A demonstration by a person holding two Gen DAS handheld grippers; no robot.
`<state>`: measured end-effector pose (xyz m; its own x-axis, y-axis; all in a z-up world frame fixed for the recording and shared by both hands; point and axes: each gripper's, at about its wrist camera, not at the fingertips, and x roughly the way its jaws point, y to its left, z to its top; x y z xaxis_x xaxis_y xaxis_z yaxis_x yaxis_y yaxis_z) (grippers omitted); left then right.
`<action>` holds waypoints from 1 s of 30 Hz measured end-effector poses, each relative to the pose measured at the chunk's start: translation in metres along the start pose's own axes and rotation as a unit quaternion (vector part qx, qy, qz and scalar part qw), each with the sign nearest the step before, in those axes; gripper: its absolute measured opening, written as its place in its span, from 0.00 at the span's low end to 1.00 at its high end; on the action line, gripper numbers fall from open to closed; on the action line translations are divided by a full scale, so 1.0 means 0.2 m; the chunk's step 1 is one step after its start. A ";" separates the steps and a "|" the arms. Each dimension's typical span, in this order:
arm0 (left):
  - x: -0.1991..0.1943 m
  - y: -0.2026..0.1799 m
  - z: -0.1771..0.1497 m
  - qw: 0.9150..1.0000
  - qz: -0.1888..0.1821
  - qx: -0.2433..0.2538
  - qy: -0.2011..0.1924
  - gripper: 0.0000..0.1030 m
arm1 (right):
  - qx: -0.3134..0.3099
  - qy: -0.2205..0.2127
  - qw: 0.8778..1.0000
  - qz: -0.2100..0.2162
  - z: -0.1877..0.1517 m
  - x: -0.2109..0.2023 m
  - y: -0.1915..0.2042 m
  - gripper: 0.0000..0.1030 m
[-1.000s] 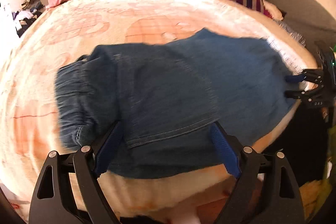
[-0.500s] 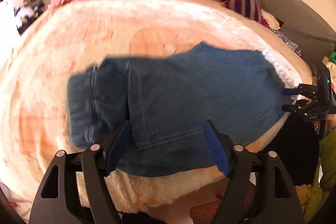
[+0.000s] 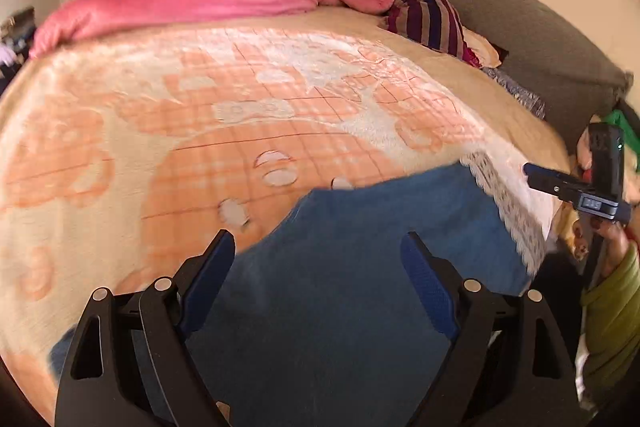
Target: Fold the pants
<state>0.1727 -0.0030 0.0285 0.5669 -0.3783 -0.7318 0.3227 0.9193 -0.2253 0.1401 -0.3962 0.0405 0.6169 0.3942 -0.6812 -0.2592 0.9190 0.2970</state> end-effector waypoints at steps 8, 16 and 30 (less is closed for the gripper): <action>0.30 0.09 0.08 0.999 -0.019 -0.038 0.033 0.80 | 0.049 0.071 0.996 -0.004 0.10 0.36 -0.25 0.43; 0.47 0.14 0.01 0.997 -0.039 -0.056 0.046 0.71 | 0.019 0.080 0.996 0.030 0.07 0.48 -0.20 0.33; 0.39 0.04 0.04 0.998 -0.065 -0.015 -0.005 0.11 | -0.107 -0.006 0.990 -0.095 0.07 0.29 0.06 0.13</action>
<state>0.2257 -0.0251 -0.0247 0.5294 -0.4947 -0.6893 0.3705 0.8657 -0.3367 0.1823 -0.3636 0.0135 0.6778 0.2160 -0.7029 -0.2892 0.9571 0.0152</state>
